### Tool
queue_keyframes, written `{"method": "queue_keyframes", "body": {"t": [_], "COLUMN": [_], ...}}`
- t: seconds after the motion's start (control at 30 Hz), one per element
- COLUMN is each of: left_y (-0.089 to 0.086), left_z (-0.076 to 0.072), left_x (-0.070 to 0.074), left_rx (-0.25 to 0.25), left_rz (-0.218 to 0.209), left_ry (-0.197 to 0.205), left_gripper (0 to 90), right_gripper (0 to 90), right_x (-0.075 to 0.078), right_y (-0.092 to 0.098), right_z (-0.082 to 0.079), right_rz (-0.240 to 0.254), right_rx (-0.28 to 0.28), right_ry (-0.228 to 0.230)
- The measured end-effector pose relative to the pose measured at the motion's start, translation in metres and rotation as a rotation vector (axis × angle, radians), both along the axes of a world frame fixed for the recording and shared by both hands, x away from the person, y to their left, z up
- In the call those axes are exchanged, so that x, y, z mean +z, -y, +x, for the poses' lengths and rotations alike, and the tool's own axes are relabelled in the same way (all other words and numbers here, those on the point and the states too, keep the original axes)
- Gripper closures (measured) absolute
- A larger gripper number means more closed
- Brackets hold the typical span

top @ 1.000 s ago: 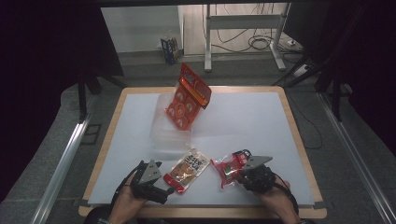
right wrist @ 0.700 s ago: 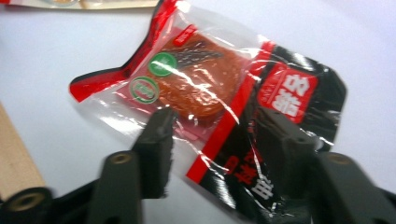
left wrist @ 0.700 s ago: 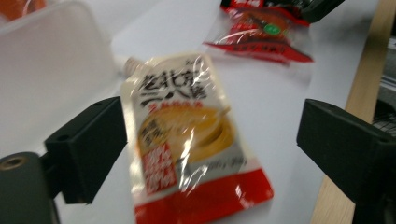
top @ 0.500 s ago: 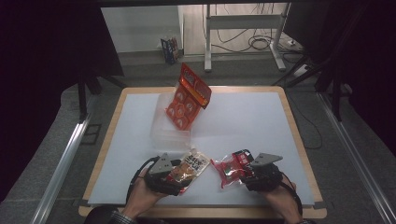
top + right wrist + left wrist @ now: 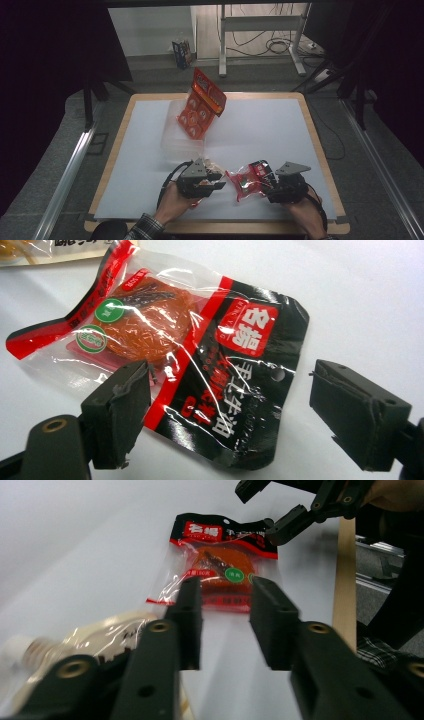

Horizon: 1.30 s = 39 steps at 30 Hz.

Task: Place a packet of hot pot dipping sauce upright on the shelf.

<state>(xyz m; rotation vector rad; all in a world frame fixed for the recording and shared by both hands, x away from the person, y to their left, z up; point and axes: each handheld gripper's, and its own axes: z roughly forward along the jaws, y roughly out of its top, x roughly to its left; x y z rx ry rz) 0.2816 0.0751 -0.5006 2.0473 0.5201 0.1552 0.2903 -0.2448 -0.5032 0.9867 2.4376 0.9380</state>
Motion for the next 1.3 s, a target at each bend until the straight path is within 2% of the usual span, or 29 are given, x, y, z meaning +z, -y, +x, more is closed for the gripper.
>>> {"method": "queue_keyframes", "body": {"t": [0.2, 0.27, 0.3, 0.8, 0.93, 0.97, 1.03, 1.13, 1.17, 1.23, 1.27, 1.3], "left_y": [0.013, 0.016, 0.020, 0.052, 0.057, 0.056, 0.058, 0.060, 0.060, 0.060, 0.060, 0.060], "left_z": [0.007, 0.008, 0.011, 0.025, 0.027, 0.028, 0.027, 0.026, 0.026, 0.026, 0.026, 0.026], "left_x": [-0.005, -0.007, -0.008, -0.016, -0.019, -0.020, -0.022, -0.026, -0.026, -0.026, -0.026, -0.026], "left_rx": [-0.021, -0.027, -0.037, -0.056, -0.050, -0.058, -0.051, -0.048, -0.050, -0.050, -0.050, -0.050], "left_rz": [0.015, 0.010, 0.012, 0.084, 0.095, 0.116, 0.117, 0.174, 0.207, 0.211, 0.234, 0.234], "left_ry": [-0.001, -0.015, -0.027, -0.004, -0.015, -0.013, -0.017, -0.015, -0.014, -0.015, -0.023, -0.023], "left_gripper": [85.7, 89.5, 89.7, 89.7, 89.7, 89.7, 89.7, 89.7, 89.7, 89.8, 89.9, 89.9], "right_gripper": [15.0, 13.8, 13.5, 11.9, 11.4, 11.3, 11.1, 10.0, 9.7, 9.4, 8.4, 8.4], "right_x": [0.000, 0.001, 0.001, 0.002, 0.003, 0.003, 0.003, 0.003, 0.003, 0.003, 0.004, 0.004], "right_y": [0.005, 0.006, 0.007, 0.010, 0.010, 0.010, 0.010, 0.011, 0.011, 0.011, 0.012, 0.012], "right_z": [0.001, 0.001, 0.001, 0.000, -0.003, -0.003, -0.003, -0.004, -0.004, -0.005, -0.005, -0.005], "right_rz": [-0.003, -0.007, -0.012, -0.025, -0.042, -0.046, -0.048, -0.049, -0.052, -0.055, -0.052, -0.052], "right_rx": [-0.008, -0.008, -0.008, -0.019, -0.021, -0.020, -0.019, -0.026, -0.027, -0.029, -0.032, -0.032], "right_ry": [0.003, 0.003, 0.005, 0.010, 0.016, 0.018, 0.019, 0.016, 0.015, 0.016, 0.015, 0.015]}}
